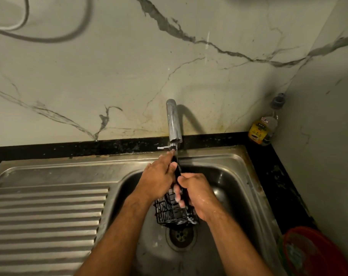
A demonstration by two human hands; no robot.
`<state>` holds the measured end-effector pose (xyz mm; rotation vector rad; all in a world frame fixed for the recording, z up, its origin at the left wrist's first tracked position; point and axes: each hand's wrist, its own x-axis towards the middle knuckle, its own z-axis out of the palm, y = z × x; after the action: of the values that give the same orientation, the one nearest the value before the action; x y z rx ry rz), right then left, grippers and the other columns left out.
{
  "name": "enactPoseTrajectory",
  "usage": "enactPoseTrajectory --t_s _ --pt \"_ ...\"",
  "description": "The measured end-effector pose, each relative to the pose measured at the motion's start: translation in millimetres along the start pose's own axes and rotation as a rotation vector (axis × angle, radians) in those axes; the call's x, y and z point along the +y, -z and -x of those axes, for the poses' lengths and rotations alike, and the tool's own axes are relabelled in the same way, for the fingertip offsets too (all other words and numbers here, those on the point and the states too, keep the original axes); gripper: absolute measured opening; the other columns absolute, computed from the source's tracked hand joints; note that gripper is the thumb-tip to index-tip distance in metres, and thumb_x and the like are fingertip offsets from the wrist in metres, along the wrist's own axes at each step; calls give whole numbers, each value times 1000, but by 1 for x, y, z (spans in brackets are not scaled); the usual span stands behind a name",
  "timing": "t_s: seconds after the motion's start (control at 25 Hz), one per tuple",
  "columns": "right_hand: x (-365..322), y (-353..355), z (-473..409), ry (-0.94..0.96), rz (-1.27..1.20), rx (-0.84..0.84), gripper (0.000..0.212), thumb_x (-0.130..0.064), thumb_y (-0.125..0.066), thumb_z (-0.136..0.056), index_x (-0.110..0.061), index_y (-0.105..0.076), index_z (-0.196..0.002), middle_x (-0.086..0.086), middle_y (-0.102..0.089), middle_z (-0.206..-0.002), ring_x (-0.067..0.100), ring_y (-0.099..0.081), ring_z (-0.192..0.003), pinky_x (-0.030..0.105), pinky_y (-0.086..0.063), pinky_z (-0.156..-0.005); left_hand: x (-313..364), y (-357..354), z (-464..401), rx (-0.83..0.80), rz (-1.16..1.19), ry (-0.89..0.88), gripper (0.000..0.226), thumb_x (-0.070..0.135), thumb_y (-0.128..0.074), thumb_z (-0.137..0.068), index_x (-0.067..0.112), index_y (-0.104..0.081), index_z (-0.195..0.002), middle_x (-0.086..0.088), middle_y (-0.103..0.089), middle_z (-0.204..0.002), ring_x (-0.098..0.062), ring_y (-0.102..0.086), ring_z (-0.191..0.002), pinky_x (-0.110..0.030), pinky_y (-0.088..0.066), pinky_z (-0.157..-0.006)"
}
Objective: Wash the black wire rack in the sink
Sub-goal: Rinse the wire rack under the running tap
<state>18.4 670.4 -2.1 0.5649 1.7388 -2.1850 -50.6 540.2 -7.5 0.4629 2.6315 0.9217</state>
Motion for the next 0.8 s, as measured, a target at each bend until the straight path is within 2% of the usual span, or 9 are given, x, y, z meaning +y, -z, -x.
enactPoseTrajectory --t_s 0.08,0.16,0.24,0.4,0.48,0.6,0.68,0.76,0.8 --pt "-7 12 -5 -37 200 5 30 -12 -41 -101 -2 -68 -93 3 -53 -58 15 -44 -46 27 -30 -41 0 3 3 27 62 4 42 40 -36 -110 40 -42 -152 4 -57 -144 -16 -55 -128 -27 -34 -108" --pt "-21 25 -13 -59 388 -10 32 -15 -40 -101 -9 -71 -91 -2 -49 -55 10 -38 -42 24 -25 -39 -1 7 6 54 181 35 31 33 -40 -110 43 -55 -134 3 -66 -132 -17 -59 -121 -27 -40 -97" --pt "-41 30 -20 -40 555 -84 31 -14 -43 -97 -10 -73 -90 -3 -51 -54 9 -38 -40 23 -24 -40 -3 11 6 83 265 100 17 32 -41 -109 36 -58 -106 3 -68 -105 -17 -61 -99 -33 -45 -84" --pt "-86 29 -31 48 862 -137 21 -12 -56 -90 -12 -77 -85 5 -71 -65 11 -51 -47 28 -49 -62 -9 17 11 180 374 99 30 34 -49 -103 22 -48 -76 7 -54 -75 -16 -50 -76 -38 -42 -74" --pt "-95 28 -36 89 910 -110 14 -15 -62 -90 -13 -76 -86 6 -74 -70 10 -53 -49 29 -53 -73 -10 14 15 201 460 34 32 41 -46 -95 17 -47 -74 3 -49 -72 -17 -44 -72 -36 -38 -70" --pt "-90 23 -41 172 925 -52 15 -17 -67 -90 -22 -75 -78 -3 -75 -71 1 -58 -51 26 -54 -68 -9 3 11 299 667 18 37 36 -47 -93 2 -50 -79 -1 -49 -69 -19 -42 -68 -35 -35 -67" --pt "-78 20 -41 301 881 60 18 -15 -68 -91 -25 -75 -79 -9 -76 -84 -5 -66 -70 28 -56 -82 -5 -5 10 390 675 66 32 25 -48 -100 8 -48 -73 14 -46 -61 -7 -40 -62 -31 -32 -63" --pt "-59 11 -29 458 974 149 17 -15 -60 -97 -20 -74 -106 -6 -72 -114 2 -65 -100 31 -46 -105 -2 -11 10 457 646 129 37 14 -46 -106 17 -44 -70 17 -45 -58 -2 -37 -59 -30 -32 -60" --pt "-47 2 -19 543 1083 129 27 -17 -54 -101 -18 -65 -126 -2 -63 -133 8 -58 -119 32 -31 -116 -2 -12 11 475 621 153 38 14 -45 -107 18 -45 -70 16 -47 -60 -4 -40 -60 -30 -34 -61"
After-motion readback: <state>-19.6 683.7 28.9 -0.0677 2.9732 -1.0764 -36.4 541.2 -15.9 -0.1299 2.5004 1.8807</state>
